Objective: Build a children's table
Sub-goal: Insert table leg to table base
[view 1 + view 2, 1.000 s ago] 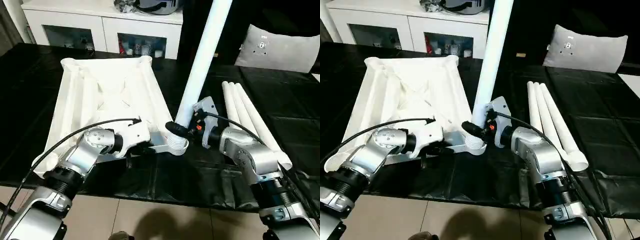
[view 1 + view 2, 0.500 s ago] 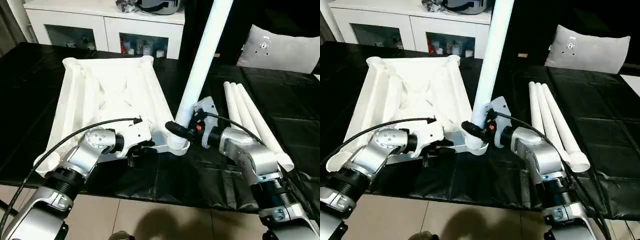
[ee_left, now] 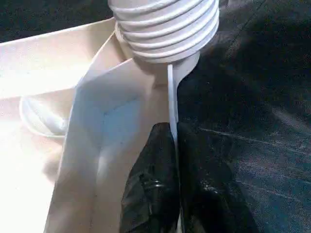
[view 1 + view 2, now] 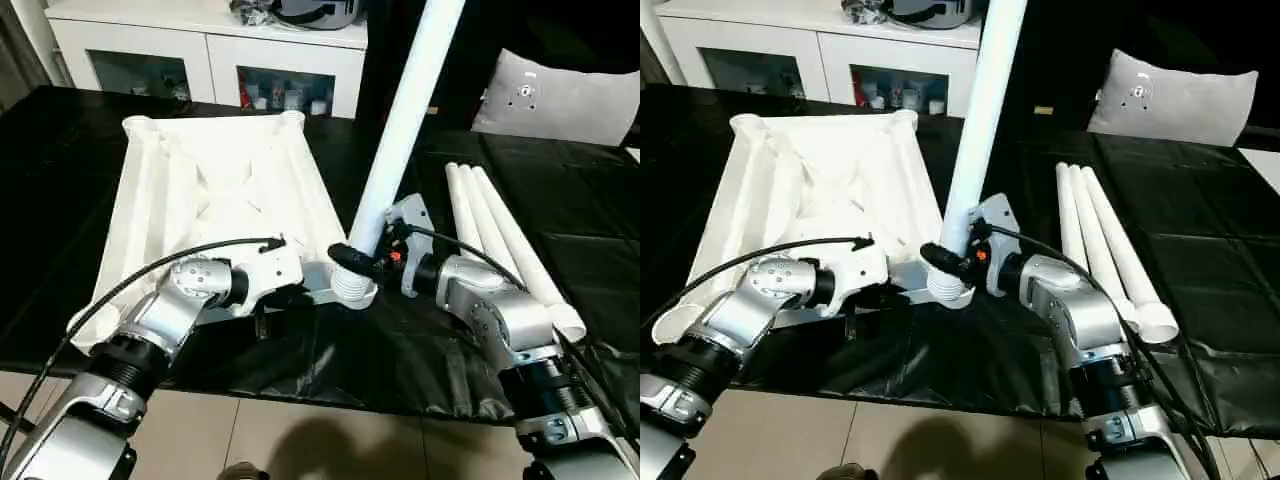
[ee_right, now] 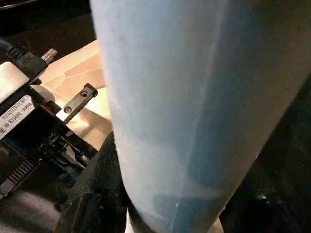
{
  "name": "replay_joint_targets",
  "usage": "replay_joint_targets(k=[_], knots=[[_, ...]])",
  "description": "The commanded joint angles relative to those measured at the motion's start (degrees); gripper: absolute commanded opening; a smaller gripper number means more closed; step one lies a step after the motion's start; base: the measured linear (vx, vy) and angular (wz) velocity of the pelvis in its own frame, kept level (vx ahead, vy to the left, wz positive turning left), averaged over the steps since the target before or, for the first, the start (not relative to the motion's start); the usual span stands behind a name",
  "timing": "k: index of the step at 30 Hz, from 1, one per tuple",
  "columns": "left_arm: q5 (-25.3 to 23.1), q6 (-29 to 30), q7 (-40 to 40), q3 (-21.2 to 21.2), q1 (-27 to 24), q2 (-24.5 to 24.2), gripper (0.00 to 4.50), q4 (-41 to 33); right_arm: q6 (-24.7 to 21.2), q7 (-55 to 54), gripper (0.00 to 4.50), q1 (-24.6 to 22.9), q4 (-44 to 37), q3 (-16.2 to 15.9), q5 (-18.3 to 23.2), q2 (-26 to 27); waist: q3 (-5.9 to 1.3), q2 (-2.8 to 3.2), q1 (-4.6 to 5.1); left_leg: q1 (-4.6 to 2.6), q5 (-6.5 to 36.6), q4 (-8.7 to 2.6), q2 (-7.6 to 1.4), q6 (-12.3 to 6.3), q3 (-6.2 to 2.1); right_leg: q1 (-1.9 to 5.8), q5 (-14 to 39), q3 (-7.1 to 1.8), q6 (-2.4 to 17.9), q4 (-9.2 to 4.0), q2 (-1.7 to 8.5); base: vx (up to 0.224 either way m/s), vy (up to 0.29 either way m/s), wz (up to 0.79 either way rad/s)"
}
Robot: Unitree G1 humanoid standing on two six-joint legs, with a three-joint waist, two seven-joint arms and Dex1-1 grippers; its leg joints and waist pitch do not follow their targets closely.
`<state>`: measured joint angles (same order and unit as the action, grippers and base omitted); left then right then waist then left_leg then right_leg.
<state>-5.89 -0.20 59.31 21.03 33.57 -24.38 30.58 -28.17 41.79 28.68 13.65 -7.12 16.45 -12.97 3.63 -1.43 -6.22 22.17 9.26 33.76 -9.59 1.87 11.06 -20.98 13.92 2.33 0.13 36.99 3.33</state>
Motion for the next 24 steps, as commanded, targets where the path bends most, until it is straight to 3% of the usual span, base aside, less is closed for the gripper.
replay_joint_targets(k=[1, 8, 16, 21, 22, 24], knots=[[0.14, -0.91, 0.94, 0.45, -1.5, -0.09, 0.0, 0.7, -0.28, 0.2, 1.88, -0.13, -0.45, 0.28, 0.09, -0.49, -3.28, 0.19, 0.15, -1.97, 18.42, -4.9, -4.56, 3.73, -2.42, 0.12, 16.83, -3.31, 9.63, -6.06, 6.44, 0.0, 0.0, 0.0], [1.1, -1.9, 3.07, 0.89, -2.15, -0.03, 0.0, -0.73, -0.79, 1.64, 1.88, -0.32, -0.43, -0.75, -0.31, -1.42, -3.57, 0.09, -0.12, -1.69, 12.9, -4.54, -4.35, 1.84, -1.91, 0.71, 8.1, -3.2, 11.01, -5.36, 6.11, 0.0, 0.0, 0.0], [1.71, -1.27, 5.04, 0.85, -2.8, -0.21, 0.0, -2.51, -0.76, 2.9, 1.88, -0.17, -0.02, -2.1, -1.06, -2.04, -3.48, 0.08, -0.02, -1.86, 13.75, -4.63, -4.45, 1.88, -1.93, 0.72, 10.04, -3.13, 11.13, -5.45, 6.13, 0.0, 0.0, 0.0], [2.62, -0.25, 6.25, 0.69, -3.4, -0.38, 0.0, -3.94, -0.73, 3.5, 1.88, 0.54, 0.54, -2.5, -1.42, -2.26, -3.6, 0.04, -0.02, -1.72, 12.28, -4.49, -4.37, 1.6, -1.82, 0.91, 7.49, -3.13, 11.52, -5.19, 6.05, 0.0, 0.0, 0.0], [2.63, -0.24, 6.26, 0.69, -3.41, -0.38, 0.0, -3.95, -0.72, 3.51, 1.88, 0.55, 0.55, -2.5, -1.43, -2.26, -3.62, -0.3, -0.04, -1.71, 11.56, -4.39, -4.37, 1.16, -1.76, 0.96, 6.65, -3.11, 11.66, -5.07, 6.06, 0.0, 0.0, 0.0], [2.49, -0.29, 6.26, 0.63, -3.59, -0.49, 0.0, -4.19, -0.36, 3.77, 1.88, 0.8, 1.22, -2.66, -1.74, -2.28, -3.61, -0.14, -0.04, -1.66, 11.1, -4.38, -4.33, 0.88, -1.74, 0.95, 6.28, -3.06, 11.6, -5.07, 5.99, 0.0, 0.0, 0.0]])
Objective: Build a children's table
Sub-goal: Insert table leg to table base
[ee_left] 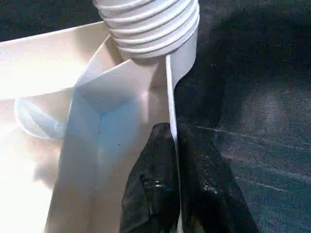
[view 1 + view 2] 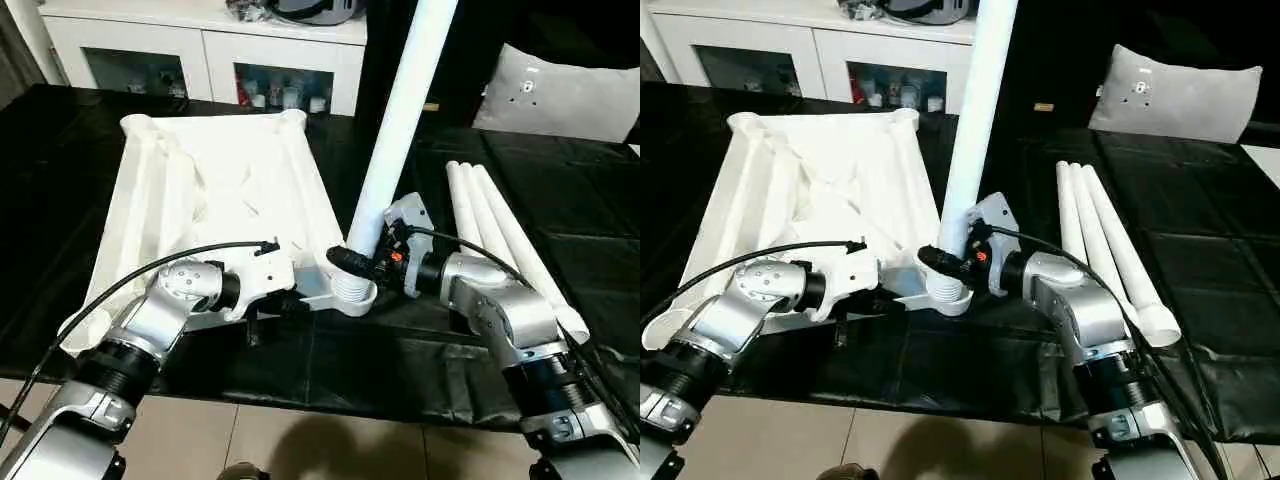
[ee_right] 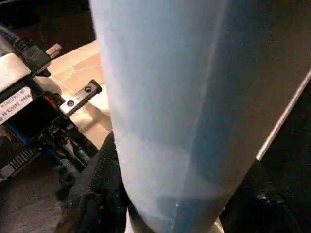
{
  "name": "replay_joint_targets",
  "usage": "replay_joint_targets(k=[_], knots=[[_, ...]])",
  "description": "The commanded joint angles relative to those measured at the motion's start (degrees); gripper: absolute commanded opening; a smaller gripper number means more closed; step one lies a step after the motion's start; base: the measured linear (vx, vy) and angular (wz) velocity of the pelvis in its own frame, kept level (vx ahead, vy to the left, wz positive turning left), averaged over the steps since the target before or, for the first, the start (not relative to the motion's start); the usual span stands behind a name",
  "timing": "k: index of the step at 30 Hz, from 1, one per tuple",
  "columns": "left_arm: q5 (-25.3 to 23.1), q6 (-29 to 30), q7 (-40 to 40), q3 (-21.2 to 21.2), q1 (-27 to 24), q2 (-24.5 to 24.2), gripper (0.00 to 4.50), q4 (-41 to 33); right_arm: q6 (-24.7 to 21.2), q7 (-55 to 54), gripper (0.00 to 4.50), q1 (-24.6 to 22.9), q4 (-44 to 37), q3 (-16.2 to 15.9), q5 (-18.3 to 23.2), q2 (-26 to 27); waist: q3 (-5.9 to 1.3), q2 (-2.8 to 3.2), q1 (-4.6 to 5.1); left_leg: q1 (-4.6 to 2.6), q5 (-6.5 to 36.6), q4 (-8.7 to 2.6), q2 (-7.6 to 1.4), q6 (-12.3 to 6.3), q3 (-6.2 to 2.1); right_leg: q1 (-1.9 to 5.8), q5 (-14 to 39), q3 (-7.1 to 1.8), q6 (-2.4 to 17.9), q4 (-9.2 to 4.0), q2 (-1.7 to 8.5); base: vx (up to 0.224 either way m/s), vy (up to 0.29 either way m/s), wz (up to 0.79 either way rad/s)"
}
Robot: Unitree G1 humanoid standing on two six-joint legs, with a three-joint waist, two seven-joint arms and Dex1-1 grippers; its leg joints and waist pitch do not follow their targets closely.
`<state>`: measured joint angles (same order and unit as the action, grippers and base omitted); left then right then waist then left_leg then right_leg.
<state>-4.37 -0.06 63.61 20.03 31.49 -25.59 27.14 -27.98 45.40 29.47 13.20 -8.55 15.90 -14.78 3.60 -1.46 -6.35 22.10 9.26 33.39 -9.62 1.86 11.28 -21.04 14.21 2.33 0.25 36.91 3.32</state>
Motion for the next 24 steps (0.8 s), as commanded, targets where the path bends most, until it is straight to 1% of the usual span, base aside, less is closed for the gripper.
replay_joint_targets(k=[1, 3, 5, 6, 10, 12, 14, 15, 17, 20, 24], knots=[[0.79, -0.41, 1.97, 1.54, -1.68, 0.65, 0.0, -1.0, -0.32, 0.22, 1.88, 0.09, 1.93, -1.3, -1.35, -0.47, -3.57, -0.34, 0.1, -1.6, 11.0, -3.97, -4.29, 0.78, -1.92, 1.05, 6.02, -3.05, 11.47, -4.99, 6.01, 0.0, 0.0, 0.0], [0.65, -0.34, 1.97, 1.5, -1.81, 0.58, 0.0, -1.23, -0.26, 0.23, 1.88, 0.15, 2.02, -1.25, -1.31, -0.43, -3.58, -0.18, 0.1, -1.66, 11.14, -3.95, -4.34, 0.82, -1.92, 1.0, 6.46, -3.05, 11.49, -5.03, 6.08, 0.0, 0.0, 0.0], [0.61, -0.13, 2.11, 1.51, -1.96, 0.48, 0.0, -1.61, -0.41, 0.31, 1.88, 0.31, 1.96, -1.04, -0.99, -0.36, -3.6, -0.22, 0.12, -1.62, 10.81, -3.95, -4.31, 0.75, -1.9, 1.09, 5.95, -3.04, 11.45, -4.94, 5.98, 0.0, 0.0, 0.0], [0.87, 0.38, 2.56, 1.54, -2.17, 0.4, 0.0, -2.31, -0.62, 0.49, 1.88, 0.59, 1.92, -0.79, -0.71, -0.43, -3.66, 0.02, 0.09, -1.66, 10.51, -3.9, -4.31, 0.71, -1.91, 1.07, 5.08, -3.04, 11.58, -4.87, 5.95, 0.0, 0.0, 0.0], [1.01, 0.65, 3.0, 1.71, -2.41, 0.29, 0.0, -2.89, -0.33, 0.75, 1.88, 0.81, 2.44, -0.42, -0.73, -0.71, -3.7, -0.02, 0.1, -1.68, 10.1, -3.85, -4.29, 0.61, -1.87, 1.14, 3.73, -3.0, 11.97, -4.74, 5.9, 0.0, 0.0, 0.0], [1.0, 0.69, 3.06, 1.76, -2.49, 0.25, 0.0, -3.01, -0.42, 0.89, 1.88, 0.88, 2.57, -0.11, -0.44, -0.81, -3.71, 0.07, 0.04, -1.69, 10.14, -3.85, -4.31, 0.62, -1.87, 1.16, 3.41, -2.98, 12.04, -4.71, 5.88, 0.0, 0.0, 0.0], [0.95, 0.74, 3.08, 1.82, -2.64, 0.18, 0.0, -3.21, -0.37, 1.12, 1.88, 0.97, 2.84, 0.13, -0.13, -1.04, -3.67, -0.06, 0.0, -1.71, 10.57, -3.87, -4.31, 0.69, -1.87, 1.19, 4.15, -2.97, 12.02, -4.78, 5.94, 0.0, 0.0, 0.0], [0.93, 0.78, 3.08, 1.83, -2.67, 0.16, 0.0, -3.3, -0.36, 1.18, 1.88, 1.0, 2.94, 0.14, -0.13, -1.13, -3.66, -0.02, 0.0, -1.74, 10.61, -3.9, -4.33, 0.75, -1.89, 1.17, 4.36, -2.96, 11.95, -4.78, 5.93, 0.0, 0.0, 0.0], [0.86, 0.94, 2.97, 1.8, -2.75, 0.14, 0.0, -3.52, -0.54, 1.59, 1.88, 1.06, 3.12, -0.09, -0.23, -1.46, -3.68, -0.18, 0.0, -1.74, 10.57, -3.86, -4.33, 0.78, -1.86, 1.22, 4.57, -2.98, 11.9, -4.77, 5.97, 0.0, 0.0, 0.0], [0.16, 1.18, 2.25, 1.59, -2.82, 0.11, 0.0, -3.45, -1.44, 3.9, 1.88, 1.01, 2.84, -1.83, -0.84, -2.71, -3.73, -0.23, -0.03, -1.66, 9.43, -3.74, -4.27, 0.3, -1.83, 1.33, 3.23, -2.95, 11.9, -4.64, 5.86, 0.0, 0.0, 0.0], [-0.54, 0.69, 1.39, 1.47, -2.61, 0.07, 0.0, -2.59, -2.68, 5.32, 1.88, 0.93, 2.13, -2.49, -0.78, -3.72, -3.74, -0.2, -0.11, -1.66, 9.2, -3.65, -4.26, -0.17, -1.8, 1.31, 2.87, -2.92, 12.03, -4.66, 5.87, 0.0, 0.0, 0.0]])
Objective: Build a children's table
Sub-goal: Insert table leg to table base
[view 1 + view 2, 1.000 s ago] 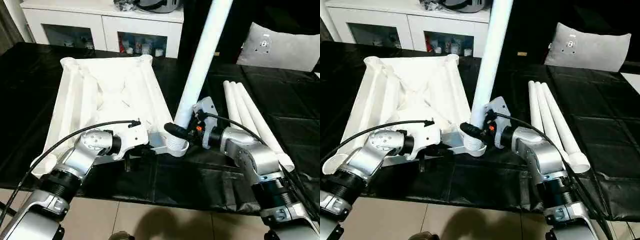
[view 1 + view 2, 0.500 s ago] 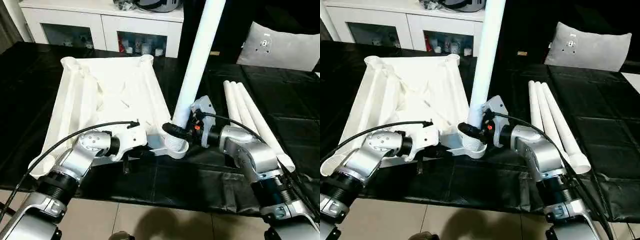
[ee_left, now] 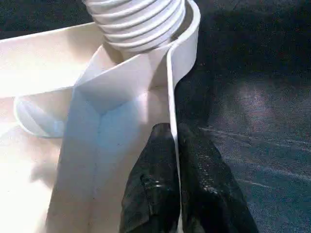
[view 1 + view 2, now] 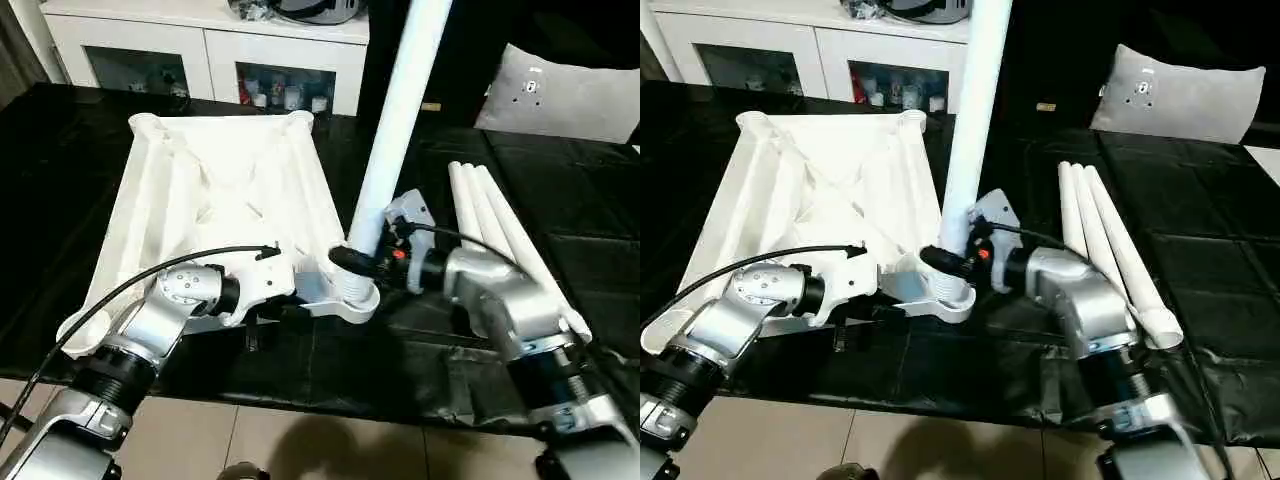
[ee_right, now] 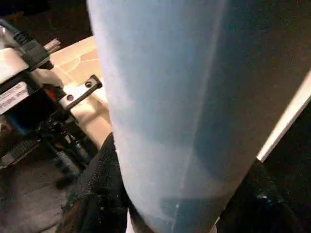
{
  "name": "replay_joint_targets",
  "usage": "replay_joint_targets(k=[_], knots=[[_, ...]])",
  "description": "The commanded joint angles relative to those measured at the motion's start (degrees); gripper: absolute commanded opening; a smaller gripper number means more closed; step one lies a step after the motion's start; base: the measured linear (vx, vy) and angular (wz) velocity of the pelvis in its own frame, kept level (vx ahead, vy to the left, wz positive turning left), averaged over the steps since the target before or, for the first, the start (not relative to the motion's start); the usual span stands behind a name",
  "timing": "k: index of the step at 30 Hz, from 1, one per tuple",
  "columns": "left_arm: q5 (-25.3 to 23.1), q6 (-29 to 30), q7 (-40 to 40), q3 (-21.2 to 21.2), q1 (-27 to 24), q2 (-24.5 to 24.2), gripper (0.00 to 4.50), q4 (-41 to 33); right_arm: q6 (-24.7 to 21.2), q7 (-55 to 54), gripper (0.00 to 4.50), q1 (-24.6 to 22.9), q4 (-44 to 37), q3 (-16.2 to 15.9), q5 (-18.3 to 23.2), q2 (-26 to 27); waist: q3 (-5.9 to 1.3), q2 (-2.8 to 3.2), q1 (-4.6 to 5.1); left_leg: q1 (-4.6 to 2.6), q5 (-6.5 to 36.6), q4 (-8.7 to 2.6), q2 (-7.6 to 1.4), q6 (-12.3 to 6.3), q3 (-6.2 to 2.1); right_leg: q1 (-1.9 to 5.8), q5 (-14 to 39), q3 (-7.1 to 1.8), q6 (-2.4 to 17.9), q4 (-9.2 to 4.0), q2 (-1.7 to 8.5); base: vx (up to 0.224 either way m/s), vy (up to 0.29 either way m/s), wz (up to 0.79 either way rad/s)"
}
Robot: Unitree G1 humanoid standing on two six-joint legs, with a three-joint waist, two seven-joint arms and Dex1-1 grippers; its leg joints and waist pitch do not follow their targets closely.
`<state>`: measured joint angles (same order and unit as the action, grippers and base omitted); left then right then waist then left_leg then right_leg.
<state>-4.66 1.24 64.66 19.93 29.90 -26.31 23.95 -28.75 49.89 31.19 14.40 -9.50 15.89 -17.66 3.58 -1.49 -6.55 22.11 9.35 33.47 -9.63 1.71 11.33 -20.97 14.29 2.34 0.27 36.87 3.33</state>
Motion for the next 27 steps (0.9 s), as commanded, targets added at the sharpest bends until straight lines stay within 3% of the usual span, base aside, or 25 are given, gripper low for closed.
replay_joint_targets(k=[1, 4, 5, 10, 18, 26, 27], knots=[[-0.34, -0.71, 0.25, 1.58, -0.96, 0.76, 0.0, 0.78, -2.1, 1.08, 1.88, -0.83, 0.79, -1.48, -0.66, -1.14, -3.65, -0.19, 0.09, -1.67, 9.63, -3.77, -4.28, 0.07, -1.88, 1.25, 3.59, -2.93, 11.96, -4.68, 5.89, 0.0, 0.0, 0.0], [-0.38, -0.74, 0.21, 1.59, -0.89, 0.71, 0.0, 0.86, -2.29, 1.35, 1.88, -0.83, 0.68, -1.22, -0.43, -1.59, -3.66, -0.18, 0.11, -1.73, 10.41, -3.8, -4.31, 0.62, -1.93, 1.21, 5.29, -2.94, 11.87, -4.8, 5.93, 0.0, 0.0, 0.0], [-0.42, -0.65, 0.27, 1.63, -0.83, 0.67, 0.0, 0.74, -2.53, 1.72, 1.88, -0.71, 0.68, -1.09, -0.27, -2.06, -3.68, 0.04, 0.11, -1.69, 10.3, -3.8, -4.29, 0.69, -1.98, 1.24, 5.04, -2.94, 11.91, -4.72, 5.92, 0.0, 0.0, 0.0], [-0.52, -1.0, 0.43, 1.69, -0.72, 0.75, 0.0, 0.88, -3.26, 2.57, 1.88, -0.51, 0.58, -1.16, -0.36, -2.7, -3.88, -0.04, -0.01, -1.69, 8.72, -3.57, -4.25, 0.02, -1.86, 1.3, 1.45, -2.91, 12.58, -4.43, 5.82, 0.0, 0.0, 0.0], [-0.01, -1.51, 1.39, 1.81, -0.95, 0.73, 0.0, 0.31, -2.33, 1.3, 1.88, -0.4, 3.91, -0.34, -0.4, -0.73, -3.9, -0.04, 0.05, -1.66, 8.92, -3.56, -4.23, 0.17, -1.88, 1.39, 1.43, -2.85, 13.03, -4.36, 5.83, 0.0, 0.0, 0.0], [-0.17, -1.4, 0.79, 1.56, -1.0, 0.78, 0.0, 0.27, -1.87, 0.45, 1.88, -1.89, 7.32, 3.51, 2.28, 0.78, -3.9, -0.14, 0.03, -1.67, 8.88, -3.51, -4.23, -0.17, -1.81, 1.37, 1.71, -2.83, 13.21, -4.42, 5.87, 0.0, 0.0, 0.0], [-0.19, -1.39, 0.69, 1.48, -1.06, 0.77, 0.0, 0.33, -1.9, 0.27, 1.88, -2.63, 7.66, 4.92, 3.26, 1.09, -3.93, 0.28, -0.03, -1.67, 8.86, -3.51, -4.25, -0.05, -1.9, 1.37, 1.67, -2.82, 13.19, -4.36, 5.95, 0.0, 0.0, 0.0]])
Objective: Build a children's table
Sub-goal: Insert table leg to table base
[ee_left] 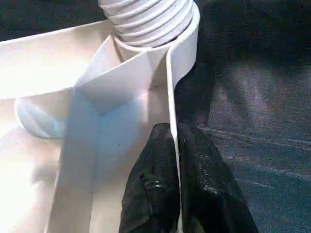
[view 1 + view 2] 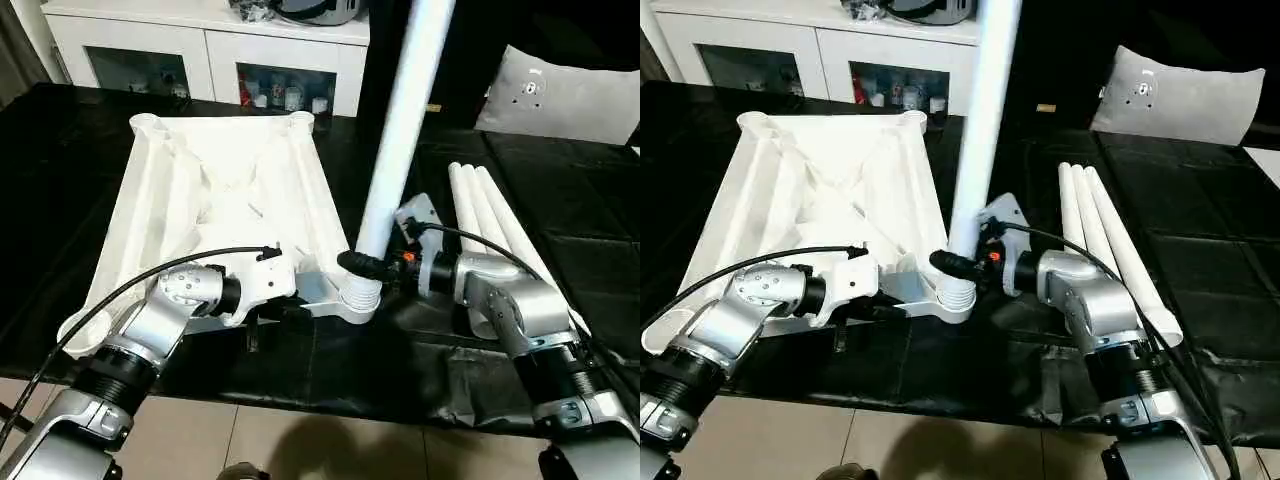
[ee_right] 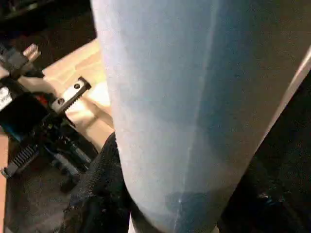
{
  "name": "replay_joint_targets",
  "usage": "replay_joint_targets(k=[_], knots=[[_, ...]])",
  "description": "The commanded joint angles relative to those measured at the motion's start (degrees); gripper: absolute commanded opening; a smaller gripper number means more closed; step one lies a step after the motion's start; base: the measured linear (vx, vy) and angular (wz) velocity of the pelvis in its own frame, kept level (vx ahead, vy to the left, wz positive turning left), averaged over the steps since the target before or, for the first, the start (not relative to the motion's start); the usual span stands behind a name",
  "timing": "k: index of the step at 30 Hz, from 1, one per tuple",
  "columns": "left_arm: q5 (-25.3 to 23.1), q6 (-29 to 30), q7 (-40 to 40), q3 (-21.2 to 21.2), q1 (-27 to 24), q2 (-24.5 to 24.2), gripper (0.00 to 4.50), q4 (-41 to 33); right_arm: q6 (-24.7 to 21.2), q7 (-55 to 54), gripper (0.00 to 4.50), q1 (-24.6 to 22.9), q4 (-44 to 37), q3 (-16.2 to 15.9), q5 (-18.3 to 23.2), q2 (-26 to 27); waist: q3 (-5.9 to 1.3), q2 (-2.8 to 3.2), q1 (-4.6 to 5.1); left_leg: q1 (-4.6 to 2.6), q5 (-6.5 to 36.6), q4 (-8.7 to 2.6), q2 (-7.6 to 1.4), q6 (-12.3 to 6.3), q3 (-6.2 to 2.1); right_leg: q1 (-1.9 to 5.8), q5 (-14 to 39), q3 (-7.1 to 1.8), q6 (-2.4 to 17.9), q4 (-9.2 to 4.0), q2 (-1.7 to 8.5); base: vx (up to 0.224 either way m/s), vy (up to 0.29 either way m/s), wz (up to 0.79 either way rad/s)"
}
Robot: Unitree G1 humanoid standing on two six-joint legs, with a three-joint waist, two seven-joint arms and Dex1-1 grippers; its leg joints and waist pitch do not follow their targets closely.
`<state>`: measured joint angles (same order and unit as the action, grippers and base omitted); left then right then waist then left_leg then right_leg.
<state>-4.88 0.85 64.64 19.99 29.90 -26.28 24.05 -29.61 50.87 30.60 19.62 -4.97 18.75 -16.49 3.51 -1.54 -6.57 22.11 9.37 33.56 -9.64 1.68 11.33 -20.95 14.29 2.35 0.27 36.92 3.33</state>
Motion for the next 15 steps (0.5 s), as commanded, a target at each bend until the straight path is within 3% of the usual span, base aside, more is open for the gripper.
replay_joint_targets(k=[1, 5, 6, 7, 9, 15], knots=[[0.03, -1.03, 0.71, 1.41, -1.08, 0.73, 0.0, 0.26, -1.09, -0.77, 1.88, -2.25, 2.48, 0.79, 0.66, 0.03, -3.9, 0.15, 0.04, -1.73, 8.96, -3.61, -4.25, 0.04, -1.85, 1.34, 1.34, -2.84, 13.25, -4.48, 5.9, 0.0, 0.0, 0.0], [0.02, -1.02, 0.3, 1.3, -1.12, 0.97, 0.0, 0.48, -0.86, -0.86, 1.88, -4.12, 2.16, 3.83, 2.97, 0.89, -3.93, 0.14, -0.02, -1.71, 9.14, -3.64, -4.26, -0.04, -1.86, 1.39, 0.86, -2.77, 13.52, -4.43, 5.92, 0.0, 0.0, 0.0], [0.01, -1.06, 0.1, 1.24, -1.12, 1.06, 0.0, 0.58, -0.58, -1.06, 1.88, -4.75, 2.01, 4.41, 3.41, 1.15, -3.98, 0.7, -0.14, -1.74, 9.15, -3.59, -4.27, 0.12, -1.93, 1.36, 0.83, -2.78, 13.53, -4.39, 6.01, 0.0, 0.0, 0.0], [0.0, -1.13, -0.17, 1.15, -1.07, 1.19, 0.0, 0.72, 0.01, -1.35, 1.88, -5.6, 1.78, 4.73, 3.58, 1.38, -3.91, 0.39, -0.07, -1.72, 9.56, -3.65, -4.27, 0.19, -1.86, 1.36, 0.89, -2.8, 13.51, -4.5, 5.91, 0.0, 0.0, 0.0], [-0.07, -1.22, -0.68, 1.02, -0.91, 1.47, 0.0, 1.04, 1.66, -2.0, 1.88, -7.55, 1.16, 5.2, 3.6, 1.95, -4.0, 0.59, -0.08, -1.74, 9.65, -3.69, -4.27, 0.35, -1.98, 1.43, 0.81, -2.74, 13.57, -4.41, 5.92, 0.0, 0.0, 0.0], [-0.3, -1.45, -1.28, 0.92, -0.69, 1.77, 0.0, 1.59, 7.55, -2.17, 1.88, -12.39, -1.56, 3.29, 1.48, 2.74, -3.89, 0.73, -0.31, -1.74, 11.2, -3.83, -4.3, 0.27, -2.02, 1.27, 3.78, -2.8, 12.32, -4.93, 6.09, 0.0, 0.0, 0.0]])
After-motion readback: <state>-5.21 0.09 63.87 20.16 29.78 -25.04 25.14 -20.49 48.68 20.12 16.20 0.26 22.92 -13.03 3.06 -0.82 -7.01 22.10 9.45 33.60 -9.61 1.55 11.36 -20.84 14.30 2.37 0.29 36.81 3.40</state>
